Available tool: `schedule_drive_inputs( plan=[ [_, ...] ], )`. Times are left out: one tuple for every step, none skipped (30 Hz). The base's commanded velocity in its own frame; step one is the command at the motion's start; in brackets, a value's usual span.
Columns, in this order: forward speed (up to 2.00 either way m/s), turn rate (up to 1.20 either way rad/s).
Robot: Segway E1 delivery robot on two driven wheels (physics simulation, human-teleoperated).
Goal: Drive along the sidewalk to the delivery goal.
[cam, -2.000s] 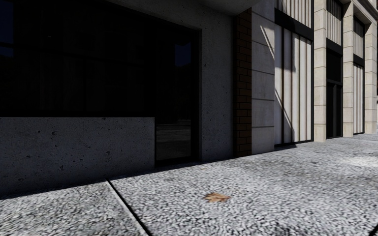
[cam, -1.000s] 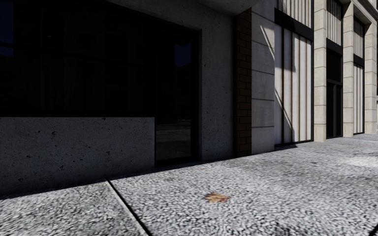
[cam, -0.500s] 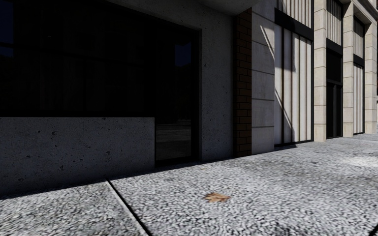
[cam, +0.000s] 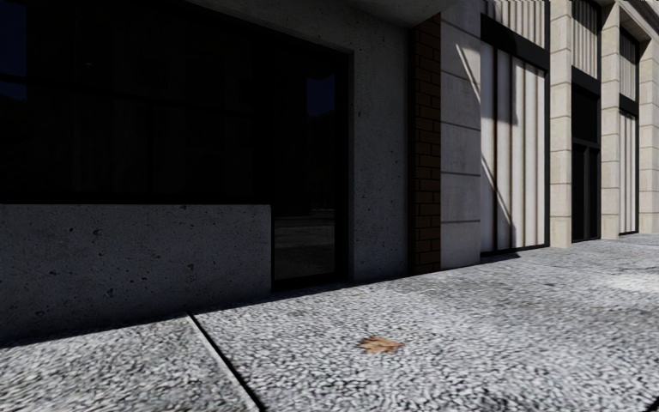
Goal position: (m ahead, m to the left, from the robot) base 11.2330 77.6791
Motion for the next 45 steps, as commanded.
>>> schedule_drive_inputs(
  plan=[
    [0.00,0.40],
    [0.00,0.43],
    [0.00,0.45],
    [0.00,0.48],
    [0.00,0.54],
    [0.00,0.56],
    [0.00,0.56],
    [0.00,0.56],
    [0.00,0.56],
    [0.00,0.56],
    [0.00,0.56],
    [0.00,0.56],
    [0.00,0.56],
    [0.00,0.56],
    [0.00,0.56],
    [0.00,0.57],
    [0.00,0.58],
    [0.00,0.59],
    [0.00,0.60],
    [0.00,0.61],
    [0.00,0.61],
    [0.00,0.61],
    [0.00,0.61],
    [0.00,0.61],
    [0.00,0.61],
    [0.00,0.61],
    [0.00,0.61],
    [0.00,0.61],
    [0.00,0.61],
    [0.00,0.61],
    [0.00,0.61],
    [0.00,0.61],
    [0.00,0.61],
    [0.00,0.61],
    [0.00,0.61],
    [0.00,0.61],
    [0.00,0.61],
    [0.00,0.61],
    [0.00,0.61],
    [0.00,0.61],
    [0.00,0.61],
    [0.00,0.61],
    [0.00,0.61],
    [0.00,0.61],
    [0.00,0.61]
  ],
)
